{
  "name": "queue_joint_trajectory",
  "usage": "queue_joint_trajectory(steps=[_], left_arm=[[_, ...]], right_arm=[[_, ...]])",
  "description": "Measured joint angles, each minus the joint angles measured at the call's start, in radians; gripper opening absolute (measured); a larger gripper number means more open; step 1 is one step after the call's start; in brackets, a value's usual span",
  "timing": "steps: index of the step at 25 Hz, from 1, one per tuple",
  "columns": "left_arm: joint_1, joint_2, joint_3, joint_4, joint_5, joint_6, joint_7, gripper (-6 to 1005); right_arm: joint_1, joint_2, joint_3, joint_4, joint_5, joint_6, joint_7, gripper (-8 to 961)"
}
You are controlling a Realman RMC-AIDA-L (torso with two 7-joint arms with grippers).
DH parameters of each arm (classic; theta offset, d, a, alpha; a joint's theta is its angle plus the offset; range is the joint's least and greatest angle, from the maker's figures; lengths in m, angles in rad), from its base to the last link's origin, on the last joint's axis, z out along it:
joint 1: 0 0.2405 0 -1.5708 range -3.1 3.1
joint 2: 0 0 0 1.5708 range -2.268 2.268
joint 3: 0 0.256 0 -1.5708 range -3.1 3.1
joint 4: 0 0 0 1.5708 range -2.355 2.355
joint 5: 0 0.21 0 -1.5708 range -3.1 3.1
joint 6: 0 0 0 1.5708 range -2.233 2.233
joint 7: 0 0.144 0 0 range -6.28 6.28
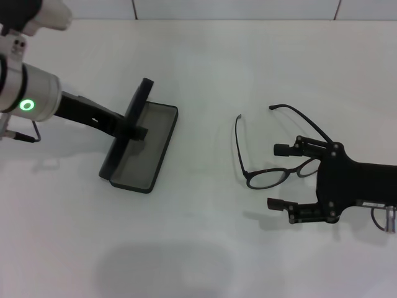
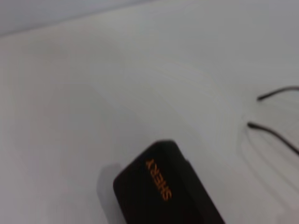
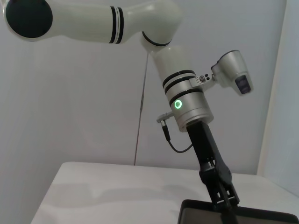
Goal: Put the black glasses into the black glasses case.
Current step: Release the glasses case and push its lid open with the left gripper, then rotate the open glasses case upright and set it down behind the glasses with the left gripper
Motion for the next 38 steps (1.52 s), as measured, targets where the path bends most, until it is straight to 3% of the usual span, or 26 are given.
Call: queue_joint_trajectory(steps=[12, 17, 23, 38], left_arm=[[-0.01, 0.0, 0.06, 0.031, 0.055, -0.028, -0.021, 492], [-0.007, -0.002, 0.09, 0.062, 0.04, -0.035, 0.125, 398], [-0.013, 0.0, 0.194, 0.107, 0.0, -0.052, 0.304, 226], [-0.036, -0.002, 0.416, 0.137, -0.066, -0.105, 0.478, 211]], right_arm=[[-0.024, 0.008, 0.0, -0.006, 0.0, -0.008, 0.0, 855], [-0.037, 0.013, -0.002, -0.019, 0.0, -0.01, 0.0, 855], [-0.056, 0.021, -0.001, -0.023, 0.0, -0.011, -0.002, 854], [-0.102, 0.036, 0.0, -0.025, 0.001, -0.036, -0.025, 855]])
